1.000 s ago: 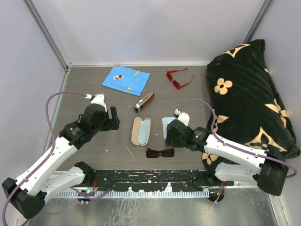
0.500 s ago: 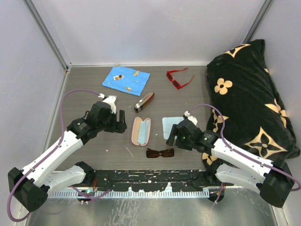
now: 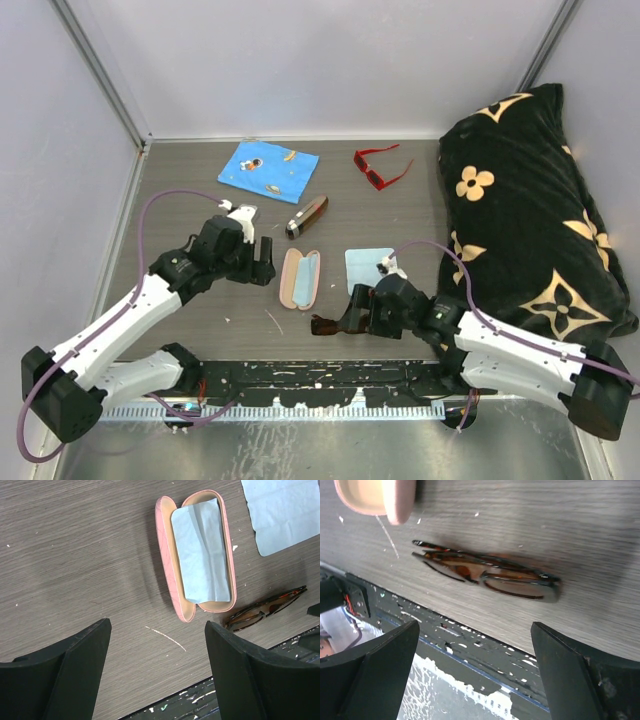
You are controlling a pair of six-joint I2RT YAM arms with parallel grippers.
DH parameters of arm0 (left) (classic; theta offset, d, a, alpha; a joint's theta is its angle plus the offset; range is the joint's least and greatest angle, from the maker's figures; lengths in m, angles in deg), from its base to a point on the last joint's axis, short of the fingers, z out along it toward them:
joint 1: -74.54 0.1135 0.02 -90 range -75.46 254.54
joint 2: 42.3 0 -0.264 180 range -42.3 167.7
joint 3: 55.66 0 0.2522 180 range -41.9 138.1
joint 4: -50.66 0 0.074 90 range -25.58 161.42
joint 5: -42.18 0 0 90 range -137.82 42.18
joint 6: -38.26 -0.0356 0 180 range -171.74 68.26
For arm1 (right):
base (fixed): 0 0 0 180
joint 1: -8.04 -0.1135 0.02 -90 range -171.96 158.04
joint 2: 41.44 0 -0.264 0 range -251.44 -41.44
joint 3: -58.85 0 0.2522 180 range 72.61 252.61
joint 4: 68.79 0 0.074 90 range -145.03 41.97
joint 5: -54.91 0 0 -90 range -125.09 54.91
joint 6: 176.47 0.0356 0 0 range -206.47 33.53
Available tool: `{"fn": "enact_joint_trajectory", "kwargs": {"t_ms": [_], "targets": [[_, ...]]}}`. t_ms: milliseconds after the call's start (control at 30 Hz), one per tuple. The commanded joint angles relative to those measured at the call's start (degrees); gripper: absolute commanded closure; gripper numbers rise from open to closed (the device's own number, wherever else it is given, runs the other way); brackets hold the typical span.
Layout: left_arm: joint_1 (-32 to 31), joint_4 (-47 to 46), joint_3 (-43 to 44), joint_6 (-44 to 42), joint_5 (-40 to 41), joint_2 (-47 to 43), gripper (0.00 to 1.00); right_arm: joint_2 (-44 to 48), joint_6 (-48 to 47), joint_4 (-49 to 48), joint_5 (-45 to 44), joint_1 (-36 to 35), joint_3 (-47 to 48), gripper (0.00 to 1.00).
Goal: Organize the sunglasses
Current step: Place the sunglasses at the center of the board, then adjust the sunglasses at the center of the board.
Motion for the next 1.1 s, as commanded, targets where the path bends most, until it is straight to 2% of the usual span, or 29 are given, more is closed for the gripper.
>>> {"fn": "enact_joint_trajectory", "kwargs": {"t_ms": [0,267,633,1067], "targets": [[-0.24,-2.74,2.62,-0.21,-0.27,0.77,0.22,-3.70,1.08,-9.11,-0.05,-4.18,0.22,0.00],[-0.24,-2.50,3.15,0.21,-0.15,1.34,0.22,-9.92,0.54,-11.43,2.37,-4.87,0.30,0.00],[-0.24,-2.07,3.80,0.26,0.37,2.26,0.22,-9.19,2.47,-9.35,-1.14,-1.27,-3.21,0.00],[-0.20,-1.07,4.46,0.30,0.57,2.04,0.22,-11.69,-3.72,-23.55,5.83,9.79,-4.99,0.00]]}}
